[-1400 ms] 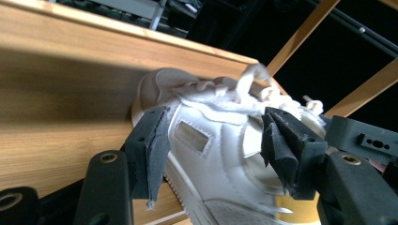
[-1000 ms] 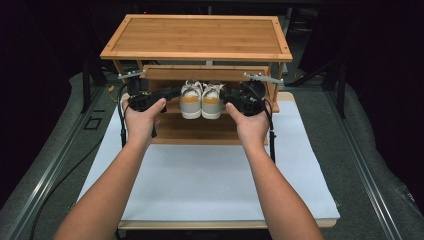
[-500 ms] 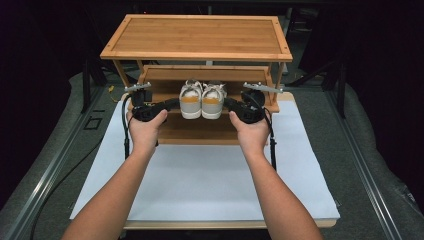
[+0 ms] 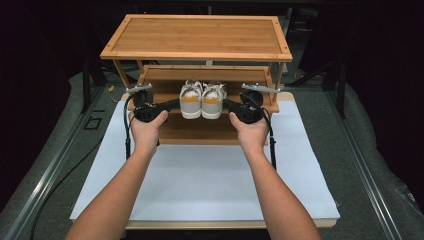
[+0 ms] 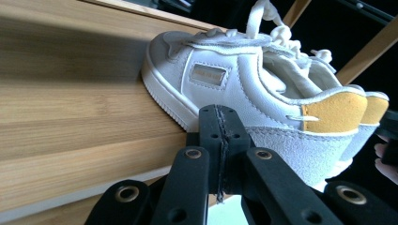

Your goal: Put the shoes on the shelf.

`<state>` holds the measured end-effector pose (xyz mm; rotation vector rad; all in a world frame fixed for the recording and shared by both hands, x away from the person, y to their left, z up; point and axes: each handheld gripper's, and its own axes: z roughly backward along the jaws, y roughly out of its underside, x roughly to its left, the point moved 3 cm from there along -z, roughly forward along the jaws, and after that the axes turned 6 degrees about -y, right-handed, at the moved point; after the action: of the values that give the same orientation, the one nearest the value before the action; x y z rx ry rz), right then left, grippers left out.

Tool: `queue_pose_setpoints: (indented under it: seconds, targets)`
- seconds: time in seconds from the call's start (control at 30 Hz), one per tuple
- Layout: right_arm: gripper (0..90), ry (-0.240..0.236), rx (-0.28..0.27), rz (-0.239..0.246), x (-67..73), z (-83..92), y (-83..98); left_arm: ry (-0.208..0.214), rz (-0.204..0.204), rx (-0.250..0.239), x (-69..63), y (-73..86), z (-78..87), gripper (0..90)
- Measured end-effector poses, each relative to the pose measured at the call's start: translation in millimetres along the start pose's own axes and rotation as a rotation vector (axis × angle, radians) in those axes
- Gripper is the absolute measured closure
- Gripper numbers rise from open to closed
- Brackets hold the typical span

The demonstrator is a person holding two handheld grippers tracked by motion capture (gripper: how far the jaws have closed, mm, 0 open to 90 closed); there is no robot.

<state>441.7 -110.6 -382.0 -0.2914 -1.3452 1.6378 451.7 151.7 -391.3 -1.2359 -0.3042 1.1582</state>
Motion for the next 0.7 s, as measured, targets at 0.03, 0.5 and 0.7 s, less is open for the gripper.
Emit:
queue_pose_setpoints:
  seconds: [0.03,0.5,0.7]
  targets:
    - [90.0,-0.02,-0.001,-0.005,-1.0,-0.2,-0.2,0.0,-0.008,0.0,0.2,-0.2,-0.2,89.8]
    - [90.0,-0.006,0.018,0.059,-1.2,-6.3,-5.7,-0.018,-0.043,0.018,2.8,-6.9,-7.0,90.0]
    - [90.0,0.004,0.01,0.033,-3.7,-9.0,-7.4,-0.021,-0.034,0.024,3.5,-8.8,-10.6,90.0]
